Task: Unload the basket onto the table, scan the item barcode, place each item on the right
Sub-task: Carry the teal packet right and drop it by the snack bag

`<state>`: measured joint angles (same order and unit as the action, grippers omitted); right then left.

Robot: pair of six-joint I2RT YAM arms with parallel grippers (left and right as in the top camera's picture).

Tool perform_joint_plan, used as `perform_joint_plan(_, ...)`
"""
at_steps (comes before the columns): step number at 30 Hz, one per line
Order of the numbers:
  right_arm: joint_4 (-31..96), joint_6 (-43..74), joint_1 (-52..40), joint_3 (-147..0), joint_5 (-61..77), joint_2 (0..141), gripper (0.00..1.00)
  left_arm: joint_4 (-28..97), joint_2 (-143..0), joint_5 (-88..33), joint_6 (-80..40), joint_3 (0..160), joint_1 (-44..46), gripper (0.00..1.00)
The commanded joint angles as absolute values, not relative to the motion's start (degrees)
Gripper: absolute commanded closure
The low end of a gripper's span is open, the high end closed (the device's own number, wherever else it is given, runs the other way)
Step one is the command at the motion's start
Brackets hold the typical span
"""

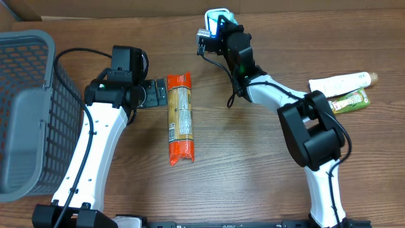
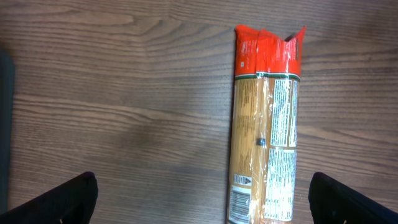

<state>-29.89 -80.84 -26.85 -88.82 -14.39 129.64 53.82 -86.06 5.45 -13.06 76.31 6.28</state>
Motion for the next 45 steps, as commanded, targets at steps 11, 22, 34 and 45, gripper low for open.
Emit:
perform_joint_plan(11,27.86,-18.98,-24.49,-90.83,-9.47,94.67,0.96,53.74,-86.15,5.98,-11.77,76.64,6.39,0.00)
perform_joint_plan(22,54.46,10.94,2.94,-87.70,1.58,96.14,0.96,53.74,-86.15,5.96,-11.77,76.64,6.39,0.00)
perform_joint_plan(34,51.35,5.80,17.45,-84.64,1.65,105.91,0.76,53.74,-86.15,5.98,-11.77,76.64,6.39,0.00)
perform_joint_plan(45,63.79,8.99,17.91,-98.21,24.40,105.89,0.00,53.74,-86.15,5.98,-11.77,76.64,6.39,0.00)
